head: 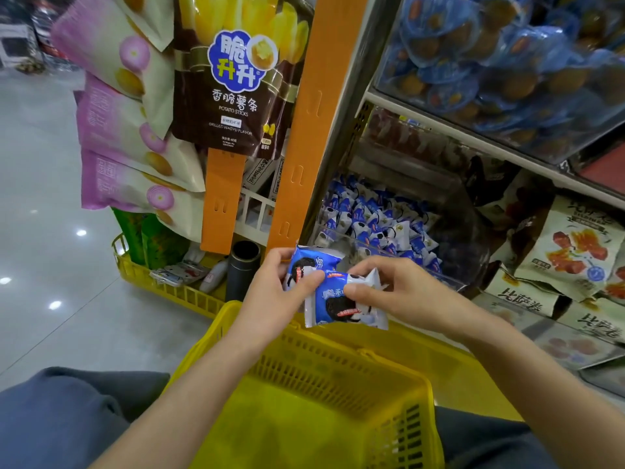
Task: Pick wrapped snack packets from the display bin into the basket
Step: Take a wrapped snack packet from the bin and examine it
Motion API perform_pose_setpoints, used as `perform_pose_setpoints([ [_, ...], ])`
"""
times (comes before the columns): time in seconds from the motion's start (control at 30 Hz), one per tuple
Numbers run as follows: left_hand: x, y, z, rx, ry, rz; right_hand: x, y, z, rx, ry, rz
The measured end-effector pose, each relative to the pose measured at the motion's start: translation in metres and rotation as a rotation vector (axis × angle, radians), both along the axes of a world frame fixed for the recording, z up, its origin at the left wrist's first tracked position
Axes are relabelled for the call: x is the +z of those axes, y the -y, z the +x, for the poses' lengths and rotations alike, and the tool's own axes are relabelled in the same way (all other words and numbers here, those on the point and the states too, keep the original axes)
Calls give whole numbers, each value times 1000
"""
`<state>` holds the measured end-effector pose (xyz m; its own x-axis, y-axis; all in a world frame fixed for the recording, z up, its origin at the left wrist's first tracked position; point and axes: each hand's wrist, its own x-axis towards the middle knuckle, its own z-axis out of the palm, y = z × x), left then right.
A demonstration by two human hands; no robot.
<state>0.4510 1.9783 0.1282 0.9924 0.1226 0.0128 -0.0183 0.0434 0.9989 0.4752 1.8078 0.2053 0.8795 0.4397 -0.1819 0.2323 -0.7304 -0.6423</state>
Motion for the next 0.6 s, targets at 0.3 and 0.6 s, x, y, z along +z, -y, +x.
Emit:
perform_pose_setpoints([
  [0.3, 2, -11, 6, 181, -74, -69, 30, 17, 82, -435, 165, 208],
  [0.6, 6, -14, 11, 217, -67, -107, -9, -20, 133, -576, 175, -53],
])
